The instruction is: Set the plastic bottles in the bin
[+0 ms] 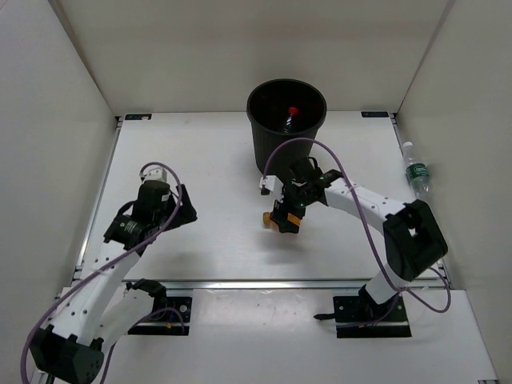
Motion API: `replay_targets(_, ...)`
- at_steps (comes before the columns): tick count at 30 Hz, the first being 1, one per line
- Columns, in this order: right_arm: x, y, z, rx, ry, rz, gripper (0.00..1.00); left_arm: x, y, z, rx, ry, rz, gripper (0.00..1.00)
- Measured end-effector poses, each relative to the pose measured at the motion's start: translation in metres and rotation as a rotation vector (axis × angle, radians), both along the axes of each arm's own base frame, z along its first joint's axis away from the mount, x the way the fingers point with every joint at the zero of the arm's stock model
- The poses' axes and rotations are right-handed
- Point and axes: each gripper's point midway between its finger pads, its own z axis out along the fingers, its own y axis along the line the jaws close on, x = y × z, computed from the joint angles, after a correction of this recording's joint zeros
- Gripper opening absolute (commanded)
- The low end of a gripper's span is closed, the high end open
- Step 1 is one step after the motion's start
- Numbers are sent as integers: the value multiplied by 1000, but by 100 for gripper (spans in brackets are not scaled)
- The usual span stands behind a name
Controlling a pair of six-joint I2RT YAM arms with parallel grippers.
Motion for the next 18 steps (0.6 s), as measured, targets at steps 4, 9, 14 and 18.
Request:
replay_targets(4,4,-1,-18,-25,46,2,99,-25,10,-2,-26,25,41,99)
replay_targets(9,2,-2,-37,-61,54,-24,89,-28,9,6,-68,0,61,99)
replay_targets(14,2,0,-45,-18,51,-113,45,-27,4,7,-97,0,59,99)
replay_targets(18,-6,2,-22,45,4,-154,46,-25,1,9,-113,-6,54,98)
